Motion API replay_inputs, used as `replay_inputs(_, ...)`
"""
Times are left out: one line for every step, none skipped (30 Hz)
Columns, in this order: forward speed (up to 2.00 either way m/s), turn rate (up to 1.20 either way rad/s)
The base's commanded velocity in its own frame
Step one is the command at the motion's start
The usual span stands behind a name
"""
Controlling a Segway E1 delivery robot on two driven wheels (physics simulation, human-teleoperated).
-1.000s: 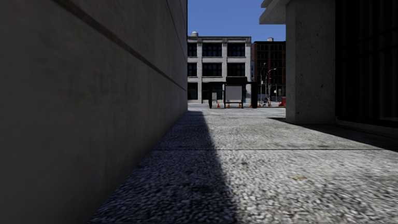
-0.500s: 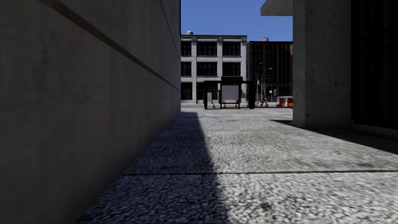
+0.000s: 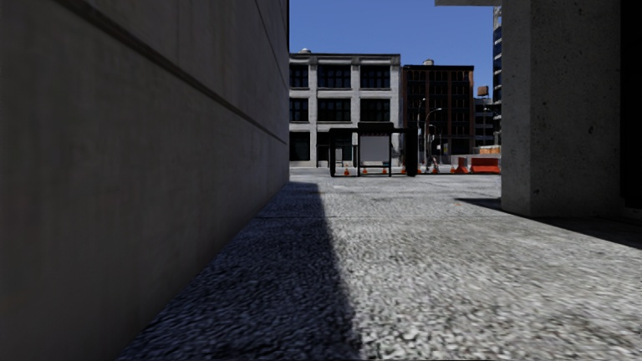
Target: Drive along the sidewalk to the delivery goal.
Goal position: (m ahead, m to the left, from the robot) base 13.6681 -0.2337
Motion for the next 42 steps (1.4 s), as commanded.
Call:
replay_inputs(2.00,0.00)
replay_inputs(2.00,0.00)
replay_inputs(2.00,0.00)
replay_inputs(2.00,0.00)
replay_inputs(2.00,0.00)
replay_inputs(2.00,0.00)
replay_inputs(2.00,0.00)
replay_inputs(2.00,0.00)
replay_inputs(2.00,0.00)
replay_inputs(2.00,0.00)
replay_inputs(2.00,0.00)
replay_inputs(2.00,0.00)
replay_inputs(2.00,0.00)
replay_inputs(2.00,0.00)
replay_inputs(2.00,0.00)
replay_inputs(2.00,0.00)
replay_inputs(2.00,0.00)
replay_inputs(2.00,0.00)
replay_inputs(2.00,0.00)
replay_inputs(2.00,0.00)
replay_inputs(2.00,0.00)
replay_inputs(2.00,0.00)
replay_inputs(2.00,0.00)
replay_inputs(2.00,0.00)
replay_inputs(2.00,0.00)
replay_inputs(2.00,0.00)
replay_inputs(2.00,0.00)
replay_inputs(2.00,0.00)
replay_inputs(2.00,0.00)
replay_inputs(2.00,0.00)
replay_inputs(2.00,0.00)
replay_inputs(2.00,0.00)
replay_inputs(2.00,0.00)
replay_inputs(2.00,0.00)
replay_inputs(2.00,0.00)
replay_inputs(2.00,0.00)
replay_inputs(2.00,0.00)
replay_inputs(2.00,0.00)
replay_inputs(2.00,0.00)
replay_inputs(2.00,0.00)
replay_inputs(2.00,0.00)
replay_inputs(2.00,0.00)
